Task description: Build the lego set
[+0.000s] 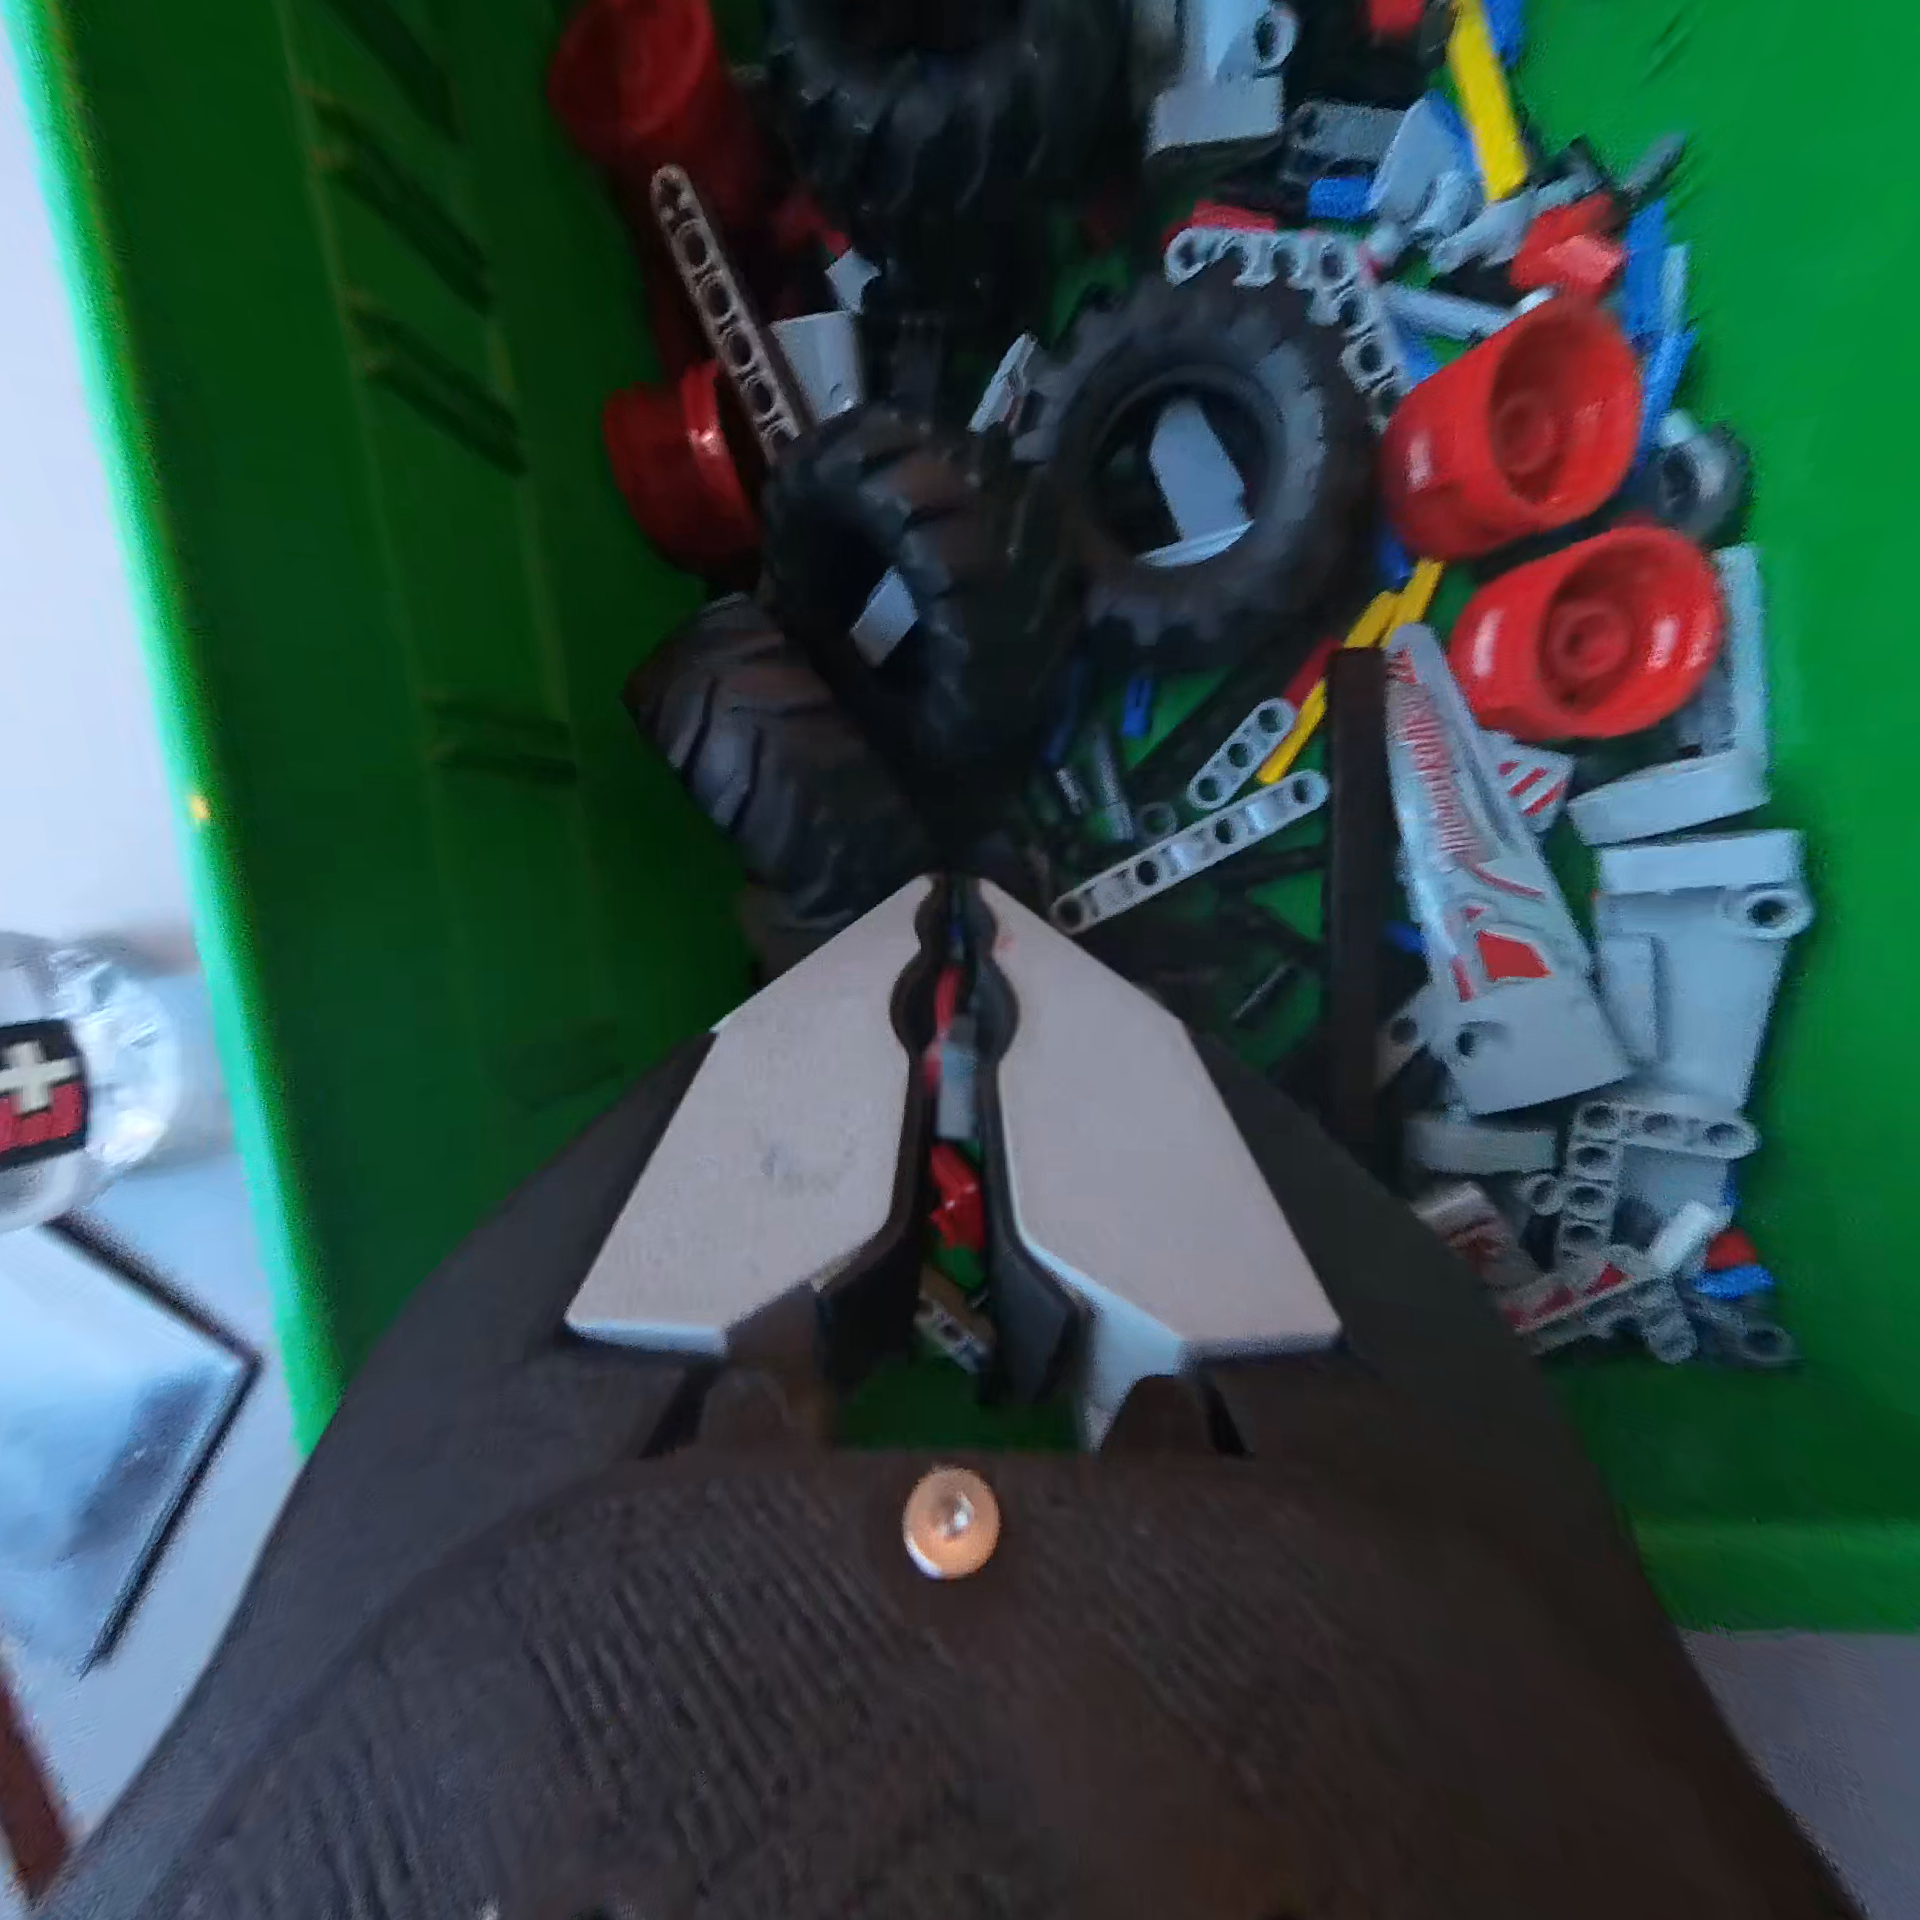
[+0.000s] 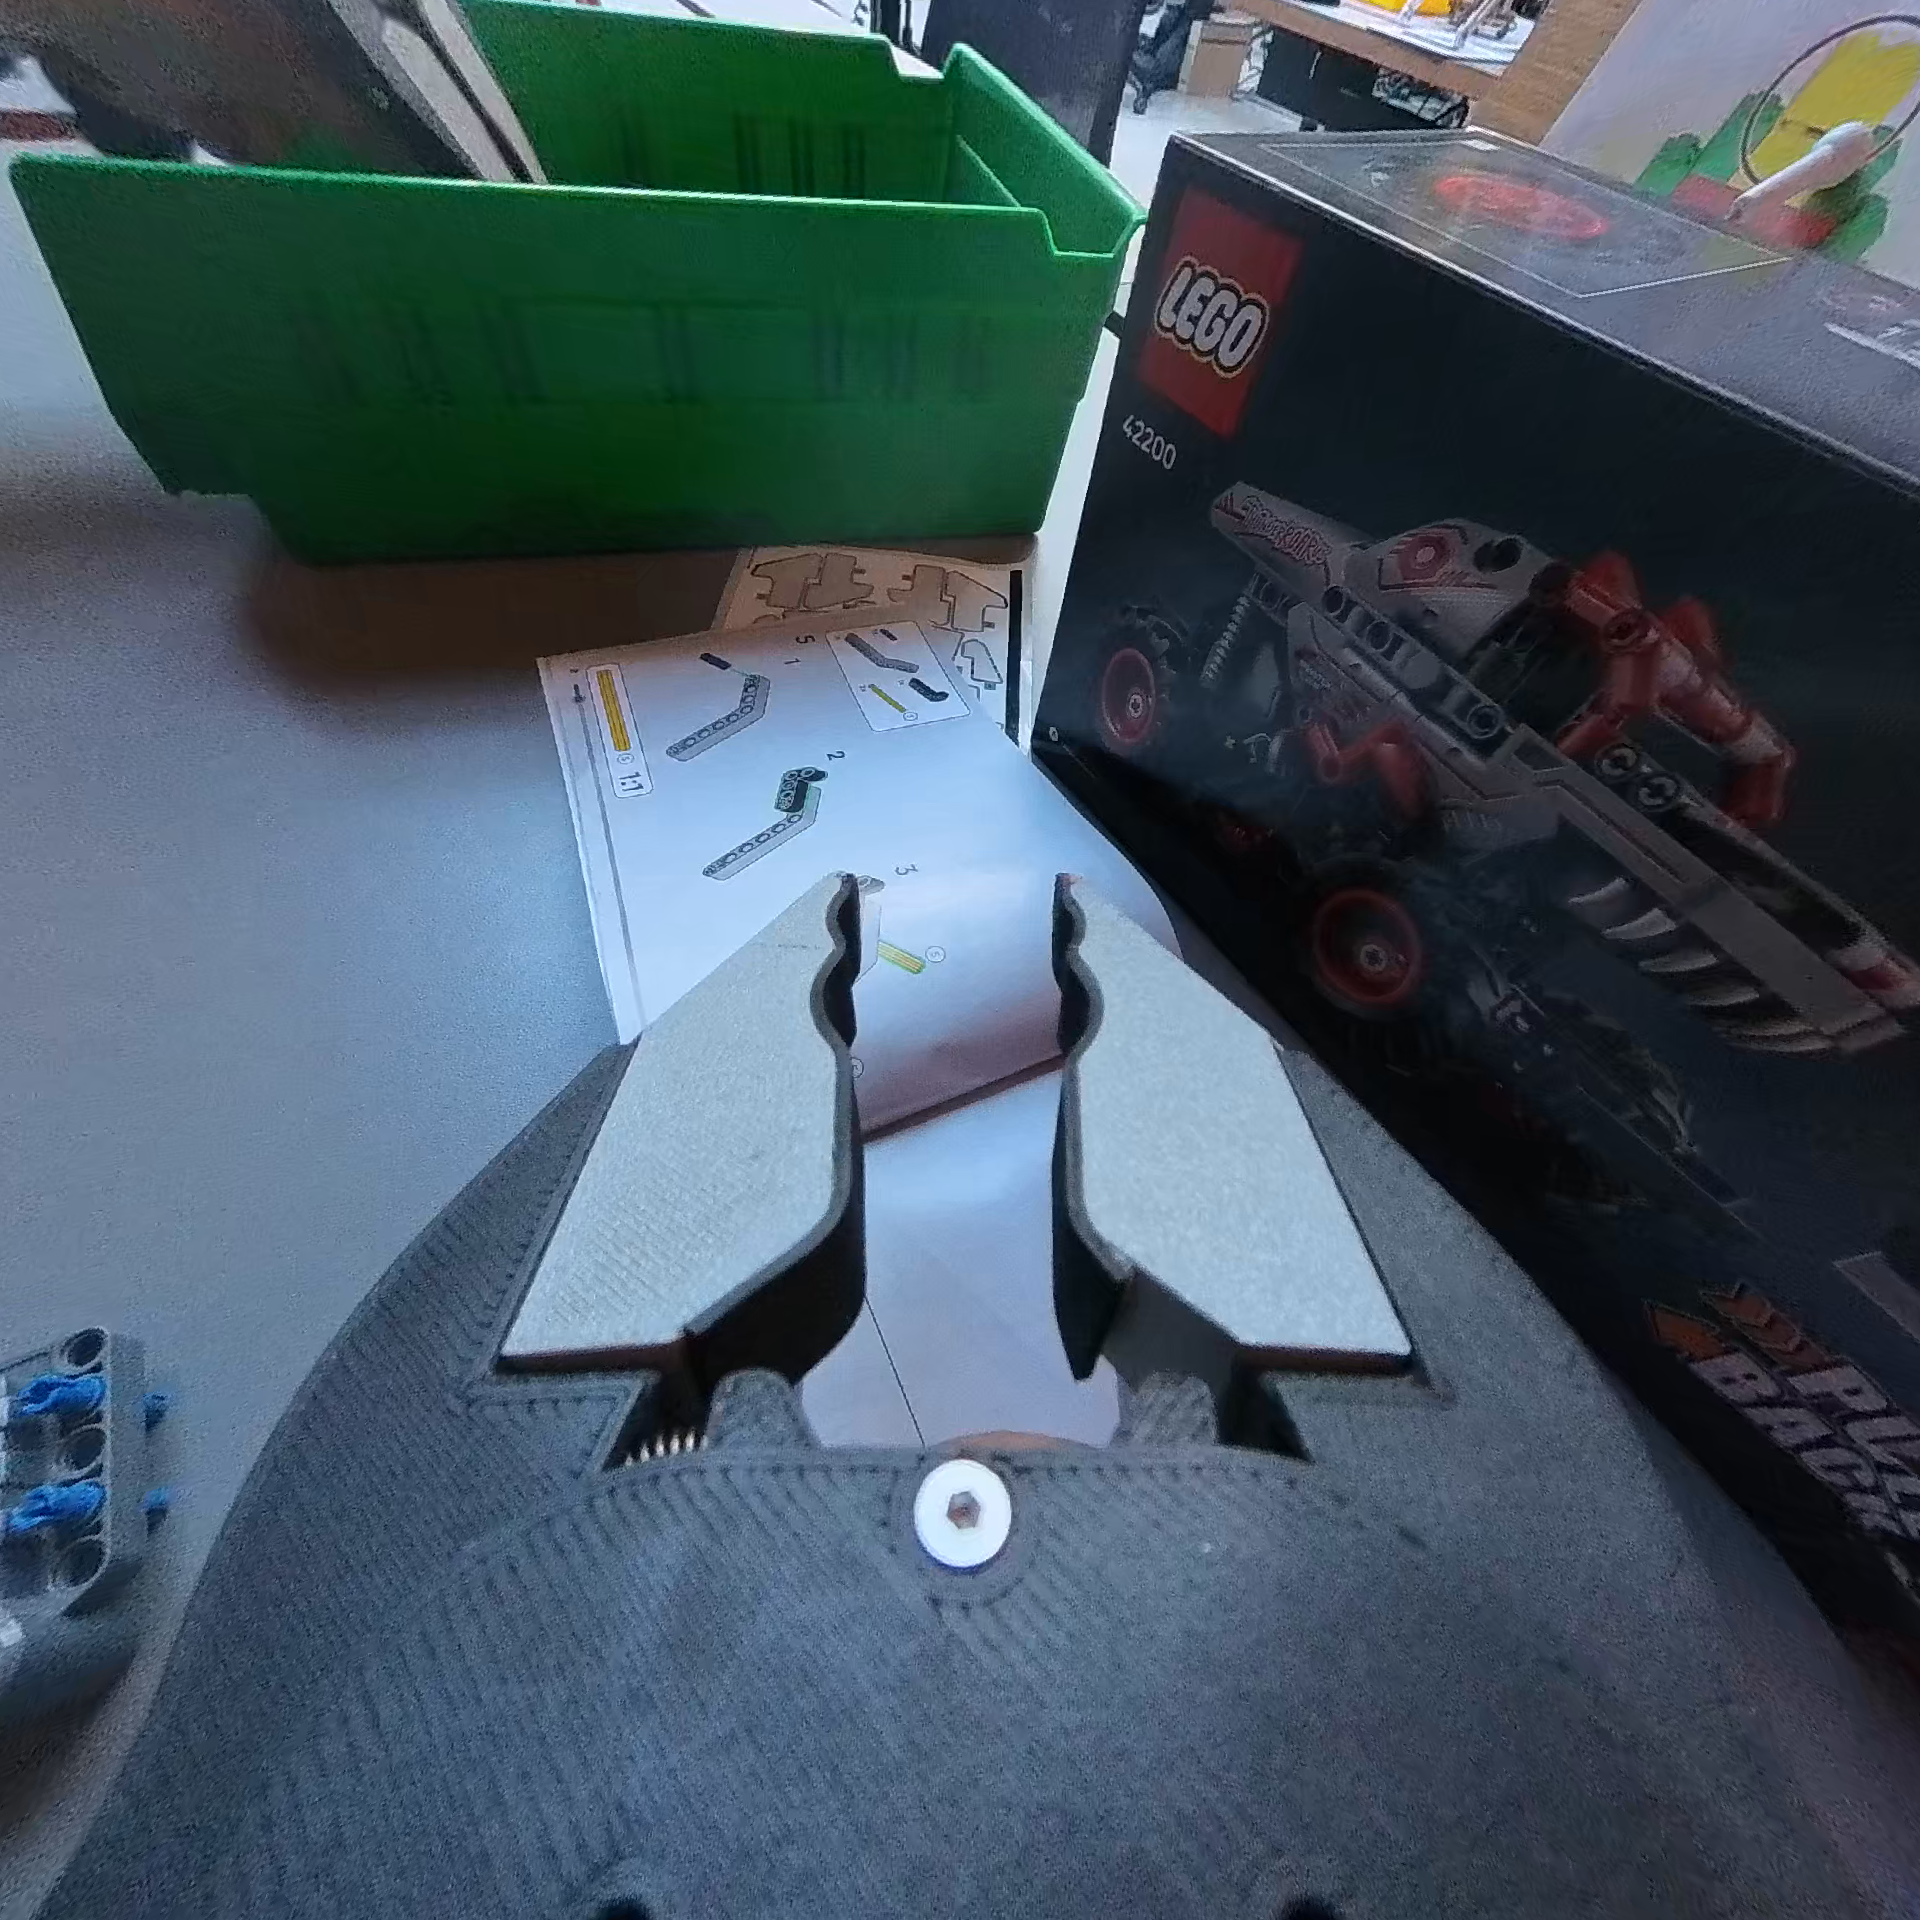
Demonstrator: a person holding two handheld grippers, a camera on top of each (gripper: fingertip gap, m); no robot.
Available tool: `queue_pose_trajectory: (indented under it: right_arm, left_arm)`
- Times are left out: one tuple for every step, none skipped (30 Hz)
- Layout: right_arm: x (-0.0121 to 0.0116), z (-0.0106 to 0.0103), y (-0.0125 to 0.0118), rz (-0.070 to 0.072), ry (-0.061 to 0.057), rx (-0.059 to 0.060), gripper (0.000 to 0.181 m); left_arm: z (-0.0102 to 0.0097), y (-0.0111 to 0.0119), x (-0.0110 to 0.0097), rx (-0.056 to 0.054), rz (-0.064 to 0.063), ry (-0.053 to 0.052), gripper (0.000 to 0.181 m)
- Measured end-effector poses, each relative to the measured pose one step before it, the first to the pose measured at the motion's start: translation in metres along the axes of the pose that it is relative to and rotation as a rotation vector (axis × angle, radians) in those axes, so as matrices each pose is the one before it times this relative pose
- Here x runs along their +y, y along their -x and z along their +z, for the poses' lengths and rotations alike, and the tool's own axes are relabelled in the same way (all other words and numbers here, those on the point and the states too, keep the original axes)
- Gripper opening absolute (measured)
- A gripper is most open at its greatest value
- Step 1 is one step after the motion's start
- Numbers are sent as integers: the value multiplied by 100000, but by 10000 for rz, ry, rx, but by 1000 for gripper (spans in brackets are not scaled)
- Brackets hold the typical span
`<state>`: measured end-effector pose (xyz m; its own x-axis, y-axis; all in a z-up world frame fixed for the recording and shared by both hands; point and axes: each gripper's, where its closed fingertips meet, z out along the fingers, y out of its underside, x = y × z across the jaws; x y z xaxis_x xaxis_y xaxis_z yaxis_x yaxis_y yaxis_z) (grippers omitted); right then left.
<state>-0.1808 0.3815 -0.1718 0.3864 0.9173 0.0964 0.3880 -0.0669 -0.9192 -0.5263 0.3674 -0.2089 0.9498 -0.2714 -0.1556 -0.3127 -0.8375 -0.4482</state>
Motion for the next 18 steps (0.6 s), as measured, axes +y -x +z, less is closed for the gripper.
queue_pose_trajectory:
  right_arm:
    - [15,10,38,-8,9,-18,34]
    - [6,3,15,-6,7,-11,34]
    - [2,2,16,-7,4,-6,34]
    - [2,2,15,-8,3,-6,34]
    - [-2,0,21,-12,0,-5,34]
    - [-7,3,17,-15,-3,-4,34]
    - [-3,-3,25,-16,-1,-4,33]
    - [13,8,24,-18,7,-7,33]
    - [4,10,26,-21,11,-8,33]
    - [11,18,32,-24,12,-4,33]
    - [15,9,21,-25,12,1,33]
    - [14,16,25,-26,13,0,33]
    - [15,12,36,-27,14,-2,33]
    - [12,17,28,-29,13,-3,33]
    - [4,2,33,-29,10,-4,33]
    - [5,4,30,-31,1,-4,33]
    - [-12,1,43,-32,-4,-8,32]
    - [-7,2,35,-30,-1,-9,32]
  left_arm:
    - [132,-640,-191,437,-89,-58,1]
    - [177,-184,44,197,-118,76,4]
    - [215,186,245,-16,-135,204,7]
    - [161,-90,271,142,-77,225,10]
    - [19,-122,-27,138,-59,-1,12]
    - [-61,-18,-68,47,-42,-50,13]
    - [-74,88,2,-18,-25,7,13]
    - [-98,46,-45,-20,6,-28,13]
    - [-99,-67,-158,44,0,-96,14]
    - [-54,-173,-139,107,-40,-66,15]
    - [-39,-201,-128,116,-27,-46,15]
    - [-12,-186,-114,102,-30,-45,15]
    - [-15,-138,6,68,-45,30,15]
    - [-21,-17,87,3,-21,62,15]
    - [-69,155,93,-107,-19,42,15]
    - [-118,256,81,-156,-13,18,15]
    - [-171,179,-26,-72,-48,-59,16]
    - [-234,24,-143,63,-96,-131,15]
